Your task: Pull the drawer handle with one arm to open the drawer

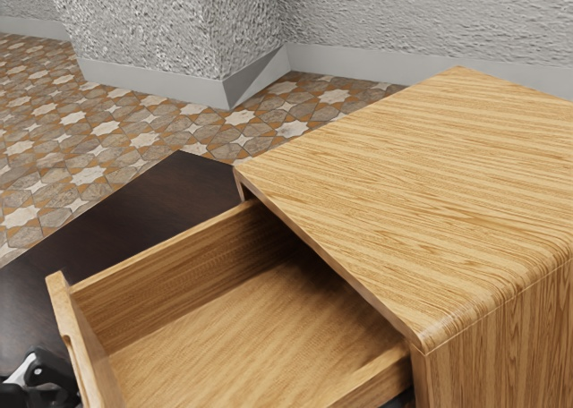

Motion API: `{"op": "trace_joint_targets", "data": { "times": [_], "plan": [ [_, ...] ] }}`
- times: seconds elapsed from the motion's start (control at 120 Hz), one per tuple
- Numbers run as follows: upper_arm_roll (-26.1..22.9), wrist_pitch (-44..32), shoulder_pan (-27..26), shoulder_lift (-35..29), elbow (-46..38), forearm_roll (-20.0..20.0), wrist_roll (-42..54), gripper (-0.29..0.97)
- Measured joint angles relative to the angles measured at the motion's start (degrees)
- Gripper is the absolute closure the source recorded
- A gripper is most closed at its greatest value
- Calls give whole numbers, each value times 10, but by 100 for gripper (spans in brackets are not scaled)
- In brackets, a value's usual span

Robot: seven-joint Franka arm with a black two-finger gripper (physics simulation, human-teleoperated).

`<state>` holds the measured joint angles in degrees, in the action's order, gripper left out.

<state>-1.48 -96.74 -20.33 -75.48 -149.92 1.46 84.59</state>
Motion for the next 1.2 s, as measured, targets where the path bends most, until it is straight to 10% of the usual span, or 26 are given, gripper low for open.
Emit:
{"op": "trace_joint_targets", "data": {
  "times": [0.433, 0.725, 1.2],
  "plan": [
    [10, 76, -1, -60, -1, 5, 0, 16],
    [24, 130, -1, -88, -10, 7, -1, -28],
    [31, 150, 0, -91, -6, 4, -3, 17]
  ]
}}
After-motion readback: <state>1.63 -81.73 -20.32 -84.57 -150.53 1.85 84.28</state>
